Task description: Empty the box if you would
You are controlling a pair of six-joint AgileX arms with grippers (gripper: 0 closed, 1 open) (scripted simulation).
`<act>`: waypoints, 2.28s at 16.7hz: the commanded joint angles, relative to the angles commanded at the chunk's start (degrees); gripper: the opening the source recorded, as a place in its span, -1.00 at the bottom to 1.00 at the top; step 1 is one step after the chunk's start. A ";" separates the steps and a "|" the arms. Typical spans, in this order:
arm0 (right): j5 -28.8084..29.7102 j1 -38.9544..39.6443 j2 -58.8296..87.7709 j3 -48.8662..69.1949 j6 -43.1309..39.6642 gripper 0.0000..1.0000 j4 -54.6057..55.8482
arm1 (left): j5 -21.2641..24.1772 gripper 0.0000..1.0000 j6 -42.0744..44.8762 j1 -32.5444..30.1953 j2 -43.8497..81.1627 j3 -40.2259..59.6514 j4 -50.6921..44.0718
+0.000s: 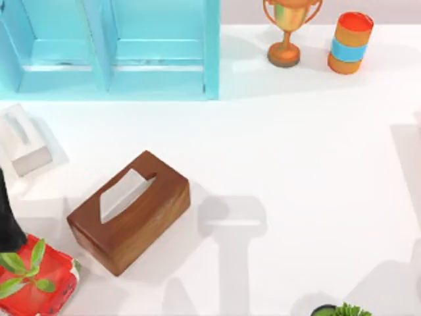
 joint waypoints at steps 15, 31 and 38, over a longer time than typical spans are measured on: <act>0.00 0.00 0.00 0.00 0.00 -0.81 0.00 | 0.00 1.00 0.00 0.00 0.00 0.00 0.00; 0.01 -0.17 -1.73 8.45 -0.43 -1.00 -9.96 | 0.00 1.00 0.00 0.00 0.00 0.00 0.00; 0.01 -0.38 -6.28 22.90 -0.42 -1.00 -29.35 | 0.00 1.00 0.00 0.00 0.00 0.00 0.00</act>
